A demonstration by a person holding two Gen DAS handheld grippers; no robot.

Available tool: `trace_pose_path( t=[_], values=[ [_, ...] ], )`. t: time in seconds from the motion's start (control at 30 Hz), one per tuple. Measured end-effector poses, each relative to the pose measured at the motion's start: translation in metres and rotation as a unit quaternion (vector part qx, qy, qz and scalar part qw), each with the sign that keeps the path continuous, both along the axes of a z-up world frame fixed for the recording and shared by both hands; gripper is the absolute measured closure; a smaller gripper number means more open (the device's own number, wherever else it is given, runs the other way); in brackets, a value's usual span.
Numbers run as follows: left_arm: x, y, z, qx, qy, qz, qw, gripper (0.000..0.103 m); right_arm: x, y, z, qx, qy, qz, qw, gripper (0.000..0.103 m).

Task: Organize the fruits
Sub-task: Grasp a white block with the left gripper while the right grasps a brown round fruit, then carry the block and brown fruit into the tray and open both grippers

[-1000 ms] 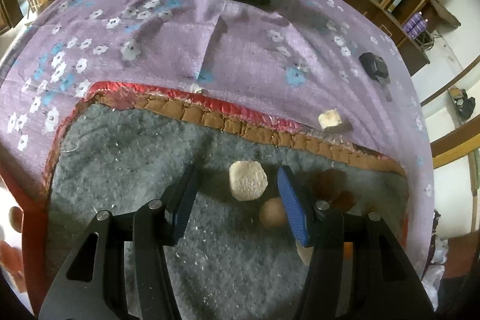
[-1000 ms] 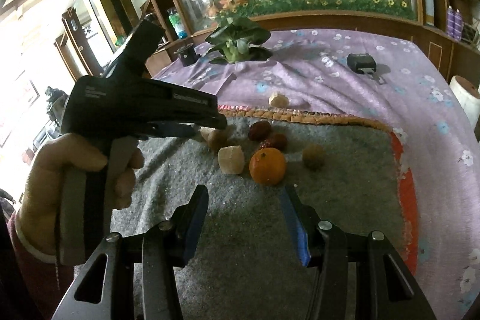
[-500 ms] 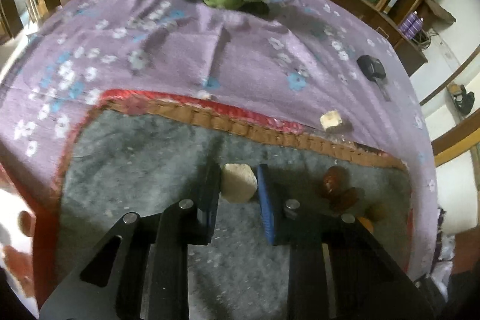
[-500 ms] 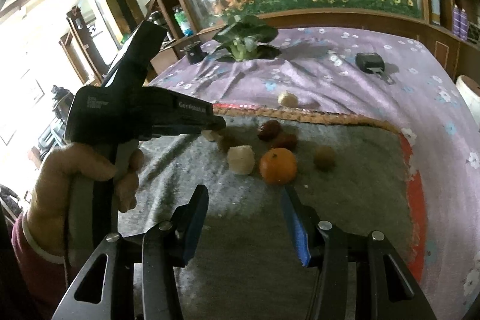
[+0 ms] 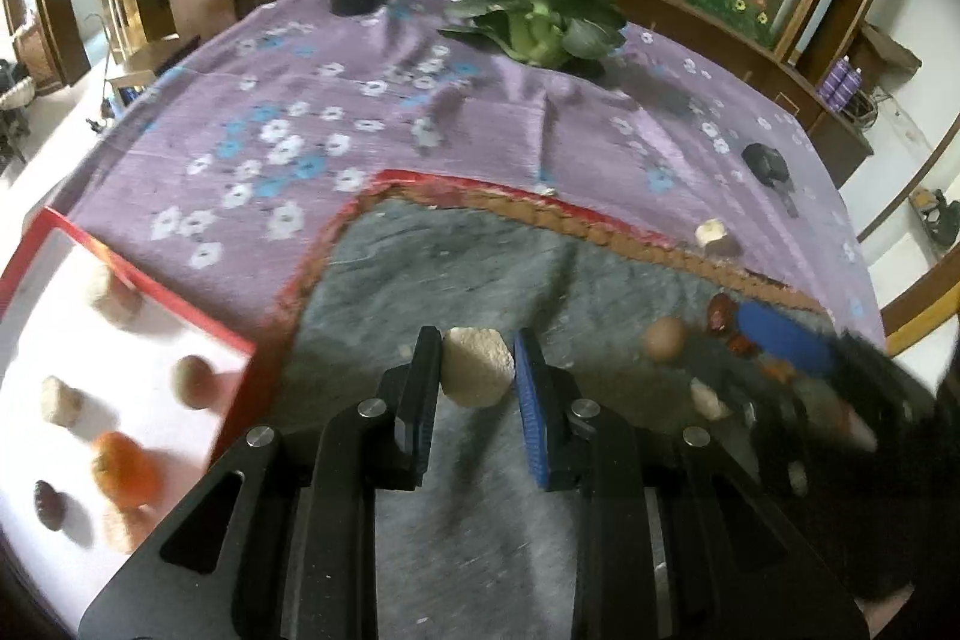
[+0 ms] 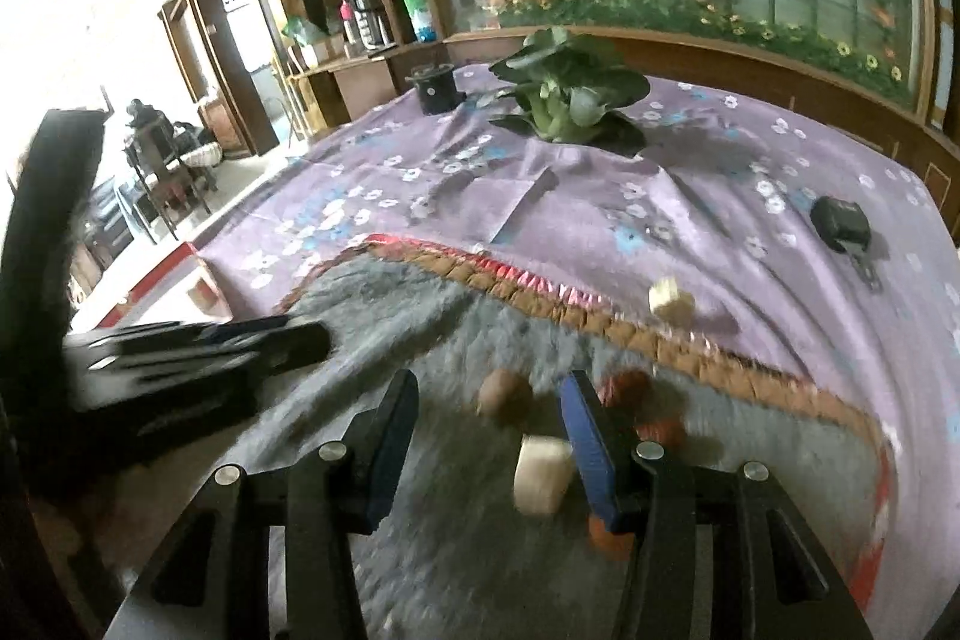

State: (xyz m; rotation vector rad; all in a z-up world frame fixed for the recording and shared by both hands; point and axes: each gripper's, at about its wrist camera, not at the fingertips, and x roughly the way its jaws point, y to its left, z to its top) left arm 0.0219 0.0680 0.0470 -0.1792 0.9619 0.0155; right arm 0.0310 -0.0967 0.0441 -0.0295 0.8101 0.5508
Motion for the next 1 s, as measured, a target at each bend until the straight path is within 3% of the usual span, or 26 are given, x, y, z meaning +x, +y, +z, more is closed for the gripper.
trace_pose_path(
  t=[0.23, 0.37, 0.5, 0.63, 1.0],
  values=[
    [-0.005, 0.007, -0.006, -0.003, 0.006, -0.004, 1.0, 0.079, 0.017, 0.025, -0.014, -0.063, 0.015, 0.039, 0.997, 0.068],
    [-0.009, 0.006, -0.009, -0.005, 0.009, -0.008, 0.9999, 0.079, 0.018, 0.028, -0.02, -0.097, 0.002, 0.034, 0.995, 0.08],
    [-0.013, 0.007, -0.009, -0.004, 0.009, -0.007, 0.9999, 0.079, 0.014, 0.023, -0.019, -0.094, 0.0, 0.032, 0.995, 0.081],
    [-0.022, 0.01, -0.005, -0.003, 0.004, -0.004, 1.0, 0.079, -0.001, 0.016, -0.006, -0.055, -0.009, 0.021, 0.998, 0.081],
    [-0.057, 0.016, 0.009, 0.022, -0.019, -0.001, 0.9996, 0.079, -0.066, 0.032, 0.017, -0.007, -0.038, 0.022, 0.999, 0.081]
  ],
)
